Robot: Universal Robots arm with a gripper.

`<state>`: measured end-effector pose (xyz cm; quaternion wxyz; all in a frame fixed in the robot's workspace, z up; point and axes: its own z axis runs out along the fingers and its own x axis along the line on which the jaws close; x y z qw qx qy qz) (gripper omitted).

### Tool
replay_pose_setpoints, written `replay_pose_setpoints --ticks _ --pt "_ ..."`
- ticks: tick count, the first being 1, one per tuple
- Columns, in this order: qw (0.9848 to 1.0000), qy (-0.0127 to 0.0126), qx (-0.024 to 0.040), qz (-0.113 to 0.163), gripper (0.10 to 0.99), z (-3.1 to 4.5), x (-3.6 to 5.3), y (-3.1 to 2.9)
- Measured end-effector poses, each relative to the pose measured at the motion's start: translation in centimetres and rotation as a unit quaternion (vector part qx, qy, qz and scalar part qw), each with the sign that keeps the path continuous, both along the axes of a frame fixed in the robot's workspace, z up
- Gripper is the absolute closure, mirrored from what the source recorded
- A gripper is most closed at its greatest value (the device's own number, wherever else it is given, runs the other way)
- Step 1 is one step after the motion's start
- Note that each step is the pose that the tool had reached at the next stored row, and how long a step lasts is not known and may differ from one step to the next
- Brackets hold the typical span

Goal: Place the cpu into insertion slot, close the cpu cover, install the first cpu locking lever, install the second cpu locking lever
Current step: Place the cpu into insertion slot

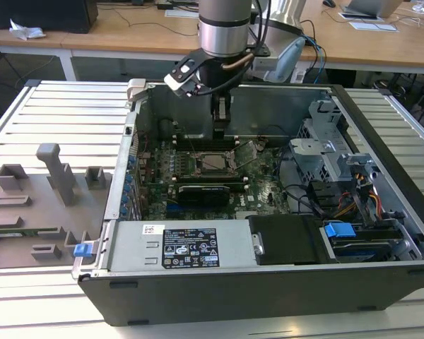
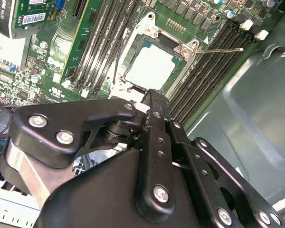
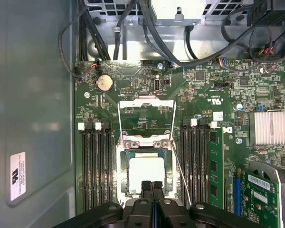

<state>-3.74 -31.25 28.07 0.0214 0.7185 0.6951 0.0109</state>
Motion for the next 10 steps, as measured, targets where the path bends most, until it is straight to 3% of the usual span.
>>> replay_pose_setpoints --ticks 10 --pt "1.0000 0.0000 0.0000 0.000 0.980 1.55 0.00 0.00"
